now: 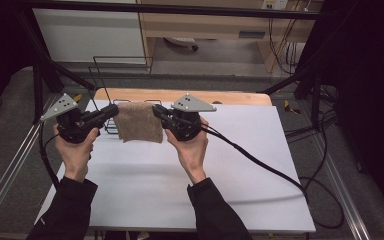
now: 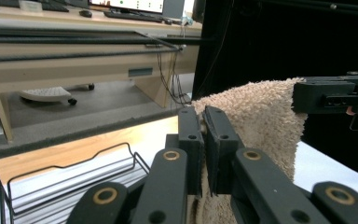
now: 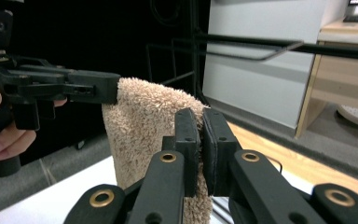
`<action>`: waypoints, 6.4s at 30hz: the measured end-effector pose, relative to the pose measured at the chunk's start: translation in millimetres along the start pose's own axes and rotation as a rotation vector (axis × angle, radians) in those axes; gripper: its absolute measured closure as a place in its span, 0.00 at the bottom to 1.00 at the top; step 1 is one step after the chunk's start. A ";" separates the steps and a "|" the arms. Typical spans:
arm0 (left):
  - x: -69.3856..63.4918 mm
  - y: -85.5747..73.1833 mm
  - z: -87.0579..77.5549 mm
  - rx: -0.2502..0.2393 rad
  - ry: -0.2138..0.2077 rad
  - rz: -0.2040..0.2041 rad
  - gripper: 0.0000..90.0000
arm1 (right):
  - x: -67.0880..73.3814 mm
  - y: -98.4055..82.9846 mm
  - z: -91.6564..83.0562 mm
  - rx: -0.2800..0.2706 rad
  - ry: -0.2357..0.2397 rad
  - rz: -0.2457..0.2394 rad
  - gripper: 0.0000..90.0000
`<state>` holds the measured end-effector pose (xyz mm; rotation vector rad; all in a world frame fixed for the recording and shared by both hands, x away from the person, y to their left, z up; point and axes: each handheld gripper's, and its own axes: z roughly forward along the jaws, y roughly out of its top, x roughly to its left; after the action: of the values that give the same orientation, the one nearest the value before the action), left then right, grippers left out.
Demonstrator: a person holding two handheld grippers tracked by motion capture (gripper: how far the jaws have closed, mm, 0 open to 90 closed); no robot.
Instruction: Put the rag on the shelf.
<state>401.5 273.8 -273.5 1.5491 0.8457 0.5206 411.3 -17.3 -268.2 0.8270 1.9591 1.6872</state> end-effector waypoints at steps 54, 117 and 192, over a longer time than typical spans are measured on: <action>50.0 98.6 9.9 -0.071 0.088 0.047 0.95 | -17.0 89.5 65.4 -0.126 -0.033 -0.053 0.95; 97.6 84.3 47.4 -0.033 0.107 0.081 0.95 | -48.2 79.7 119.0 -0.049 -0.056 -0.065 0.95; 83.0 45.6 24.9 0.144 0.062 0.049 1.00 | -24.9 36.7 106.0 0.128 0.067 -0.161 0.87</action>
<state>482.3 321.1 -244.9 1.6962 0.9112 0.5553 505.5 46.3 -252.0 0.6436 2.1364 1.5283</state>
